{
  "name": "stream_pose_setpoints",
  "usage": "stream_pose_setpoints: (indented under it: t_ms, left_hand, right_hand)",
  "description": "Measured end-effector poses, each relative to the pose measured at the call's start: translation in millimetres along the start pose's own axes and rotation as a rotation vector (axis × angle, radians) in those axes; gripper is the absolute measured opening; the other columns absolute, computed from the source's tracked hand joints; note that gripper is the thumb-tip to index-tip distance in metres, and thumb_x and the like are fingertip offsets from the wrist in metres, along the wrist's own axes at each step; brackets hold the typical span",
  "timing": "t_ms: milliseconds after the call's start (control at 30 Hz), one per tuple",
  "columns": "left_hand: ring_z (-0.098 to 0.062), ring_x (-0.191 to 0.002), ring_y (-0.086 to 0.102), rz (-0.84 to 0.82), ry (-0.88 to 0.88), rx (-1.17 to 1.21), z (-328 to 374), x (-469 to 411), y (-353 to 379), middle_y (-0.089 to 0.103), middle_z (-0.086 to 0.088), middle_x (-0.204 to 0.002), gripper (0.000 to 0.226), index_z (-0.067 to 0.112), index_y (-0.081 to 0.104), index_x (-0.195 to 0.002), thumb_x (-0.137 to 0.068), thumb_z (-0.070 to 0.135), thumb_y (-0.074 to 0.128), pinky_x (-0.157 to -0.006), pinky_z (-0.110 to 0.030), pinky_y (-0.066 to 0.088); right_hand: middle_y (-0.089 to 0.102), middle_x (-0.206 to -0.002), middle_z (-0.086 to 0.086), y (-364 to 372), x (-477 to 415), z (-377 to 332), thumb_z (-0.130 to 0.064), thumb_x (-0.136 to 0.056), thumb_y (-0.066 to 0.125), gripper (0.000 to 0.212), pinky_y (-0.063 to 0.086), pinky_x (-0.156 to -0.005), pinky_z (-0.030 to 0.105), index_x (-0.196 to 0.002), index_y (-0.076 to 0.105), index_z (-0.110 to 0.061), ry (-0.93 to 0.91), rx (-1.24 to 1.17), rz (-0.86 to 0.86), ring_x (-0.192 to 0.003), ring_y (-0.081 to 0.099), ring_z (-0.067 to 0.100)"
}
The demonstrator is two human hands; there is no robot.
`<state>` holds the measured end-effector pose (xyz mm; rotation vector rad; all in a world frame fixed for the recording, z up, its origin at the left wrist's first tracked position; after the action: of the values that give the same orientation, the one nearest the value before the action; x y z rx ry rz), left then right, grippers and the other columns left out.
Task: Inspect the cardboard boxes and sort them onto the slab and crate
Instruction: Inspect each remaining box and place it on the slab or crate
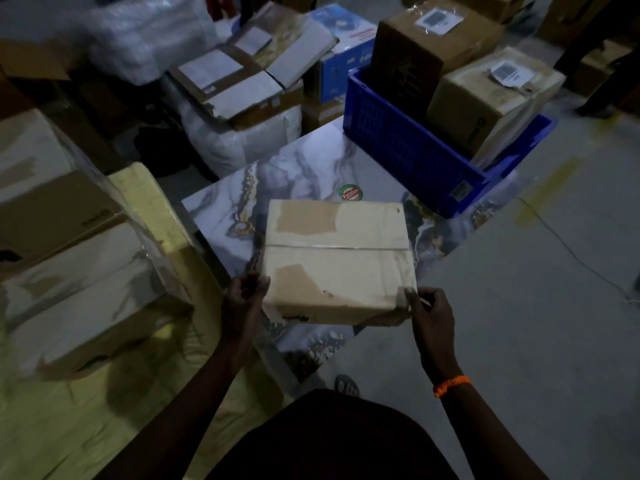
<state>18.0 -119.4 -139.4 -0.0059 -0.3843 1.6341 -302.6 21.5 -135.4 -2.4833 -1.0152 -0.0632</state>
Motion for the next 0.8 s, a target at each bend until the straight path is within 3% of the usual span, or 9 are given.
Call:
stream_pose_setpoints:
  t_ms: [100,200,300,367,500,600,667,767,800]
  left_hand:
    - [-0.011,-0.094,0.064,-0.011,-0.034,-0.072,-9,5,-7,0.07,0.005,-0.1,0.017,0.023,0.067,-0.106,-0.092,0.033,0.071,-0.076,-0.03,0.049]
    - [-0.015,-0.093,0.063,-0.03,-0.058,-0.158,-13,-1,-10,0.068,0.005,-0.098,0.02,0.019,0.067,-0.107,-0.092,0.032,0.072,-0.078,-0.032,0.049]
    - [-0.023,-0.1,0.063,-0.049,-0.054,-0.184,-3,-15,-4,0.069,-0.004,-0.108,0.032,0.011,0.065,-0.118,-0.093,0.03,0.072,-0.079,-0.034,0.049]
    - [-0.023,-0.106,0.061,-0.066,-0.053,-0.164,10,-28,4,0.066,-0.006,-0.117,0.036,0.008,0.061,-0.125,-0.094,0.024,0.071,-0.084,-0.035,0.049]
    - [-0.024,-0.111,0.063,-0.194,-0.004,-0.22,40,-63,26,0.067,-0.007,-0.122,0.052,0.01,0.061,-0.13,-0.087,0.034,0.075,-0.092,-0.036,0.054]
    - [-0.024,-0.104,0.064,-0.296,-0.033,-0.201,57,-80,42,0.068,-0.007,-0.113,0.036,0.006,0.064,-0.125,-0.093,0.02,0.071,-0.072,-0.016,0.051]
    - [-0.028,-0.105,0.066,-0.302,-0.022,-0.196,63,-87,45,0.069,-0.01,-0.11,0.03,0.002,0.066,-0.121,-0.095,0.016,0.069,-0.073,-0.02,0.051]
    - [-0.029,-0.105,0.068,-0.323,-0.021,-0.159,66,-87,41,0.071,-0.007,-0.111,0.032,0.002,0.067,-0.121,-0.092,0.014,0.071,-0.08,-0.022,0.053]
    - [-0.029,-0.105,0.069,-0.318,-0.029,-0.094,68,-86,39,0.073,-0.006,-0.112,0.036,0.005,0.067,-0.122,-0.089,0.018,0.074,-0.085,-0.029,0.057]
  right_hand:
    - [0.071,-0.085,-0.002,-5,6,13,-0.023,-0.097,0.072,0.019,0.049,-0.066,0.016,-0.09,0.066,-0.007,0.002,0.042,0.013,-0.079,0.067,-0.003]
    - [0.071,-0.079,0.002,-11,3,13,-0.024,-0.097,0.072,0.022,0.047,-0.063,0.025,-0.083,0.066,-0.008,-0.003,0.076,0.011,-0.071,0.065,0.002]
    - [0.073,-0.094,0.001,-7,-14,5,-0.029,-0.096,0.073,0.019,0.056,-0.069,0.033,-0.101,0.068,-0.011,-0.008,0.104,-0.024,-0.083,0.07,0.013]
    - [0.071,-0.105,0.0,1,-33,-5,-0.034,-0.095,0.073,0.029,0.057,-0.081,0.037,-0.114,0.066,-0.013,-0.034,0.171,-0.082,-0.092,0.069,0.018]
    - [0.071,-0.109,-0.001,25,-78,-29,-0.047,-0.093,0.073,0.037,0.053,-0.092,0.04,-0.116,0.067,-0.018,-0.01,0.201,-0.2,-0.101,0.065,0.02]
    - [0.076,-0.109,0.003,39,-98,-42,-0.051,-0.092,0.07,0.038,0.055,-0.094,0.043,-0.114,0.071,-0.02,0.028,0.118,-0.255,-0.098,0.069,0.019]
    - [0.075,-0.118,0.003,46,-101,-50,-0.048,-0.096,0.068,0.035,0.053,-0.098,0.039,-0.12,0.071,-0.022,0.041,0.056,-0.291,-0.104,0.068,0.017]
    - [0.07,-0.12,-0.002,48,-99,-61,-0.055,-0.096,0.065,0.047,0.048,-0.095,0.035,-0.128,0.067,-0.021,0.032,-0.003,-0.298,-0.112,0.063,0.018]
    - [0.068,-0.123,-0.003,47,-98,-65,-0.059,-0.095,0.064,0.053,0.049,-0.098,0.036,-0.132,0.064,-0.021,0.016,-0.034,-0.28,-0.115,0.062,0.017]
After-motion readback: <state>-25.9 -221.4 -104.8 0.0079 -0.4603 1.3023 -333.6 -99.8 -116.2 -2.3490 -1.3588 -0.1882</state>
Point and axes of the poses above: each hand's wrist, its own x-axis away from the middle knuckle, its own y-axis out of the palm, z = x × y, the point moved 4 cm from there along -x, towards the middle knuckle
